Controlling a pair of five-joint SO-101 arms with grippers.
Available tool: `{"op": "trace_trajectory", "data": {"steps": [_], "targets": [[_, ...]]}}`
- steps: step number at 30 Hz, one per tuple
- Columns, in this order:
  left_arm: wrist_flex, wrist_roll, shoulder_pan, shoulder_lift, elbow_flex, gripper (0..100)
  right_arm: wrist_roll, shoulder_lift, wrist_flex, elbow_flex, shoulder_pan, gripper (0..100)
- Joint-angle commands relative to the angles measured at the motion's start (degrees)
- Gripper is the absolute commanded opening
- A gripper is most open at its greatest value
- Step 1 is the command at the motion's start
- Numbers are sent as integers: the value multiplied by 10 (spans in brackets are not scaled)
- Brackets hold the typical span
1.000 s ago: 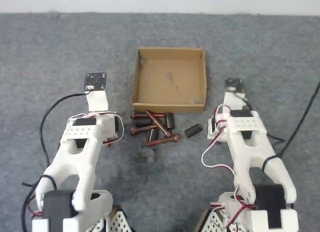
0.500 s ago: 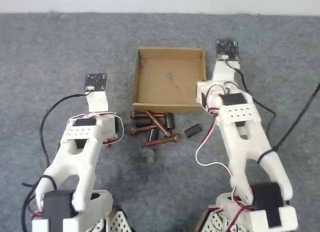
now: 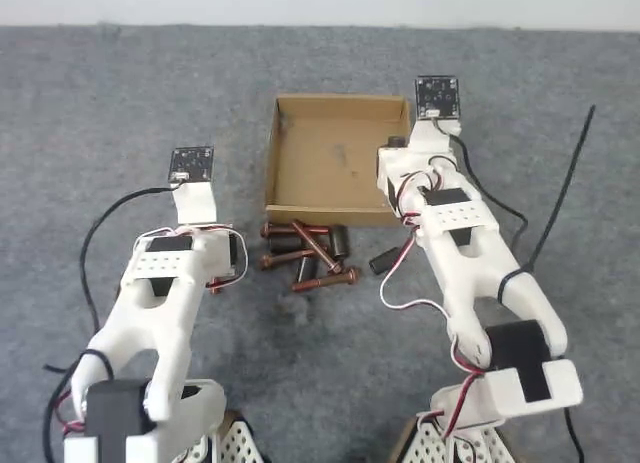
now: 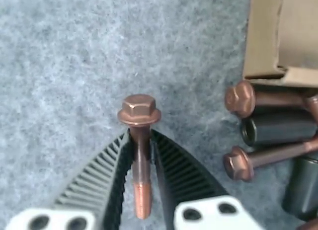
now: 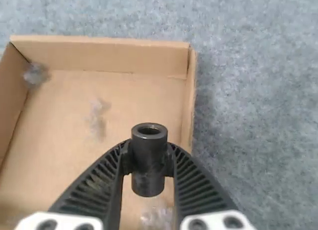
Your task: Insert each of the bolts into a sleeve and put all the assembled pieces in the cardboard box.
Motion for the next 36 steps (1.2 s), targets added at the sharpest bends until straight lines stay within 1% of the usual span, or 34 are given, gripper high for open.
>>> {"op": "trace_trajectory", "data": {"steps": [1,4,9,12,23,27,32,36], "targets": [[-20,-6,-1,-34,-5,11,3,-32,-36,21,-18,6],[-40,-6,-1,-35,6,11,3,-73,-107,96,-40,6],[-42,-6,-1,-35,7,11,4,-150,-271,252,-71,6],[-42,-6,-1,-35,7,11,4,-192,-349,331,-80,6],[-41,-6,-1,-35,8,11,4,-356,-533,545,-89,6],[-40,-6,-1,-36,9,11,6,-374,-562,584,-116,6],[-40,-6,-1,-36,9,11,4,-371,-557,555,-121,6],[-40,-6,0,-36,9,11,4,-315,-538,515,-122,7]]}}
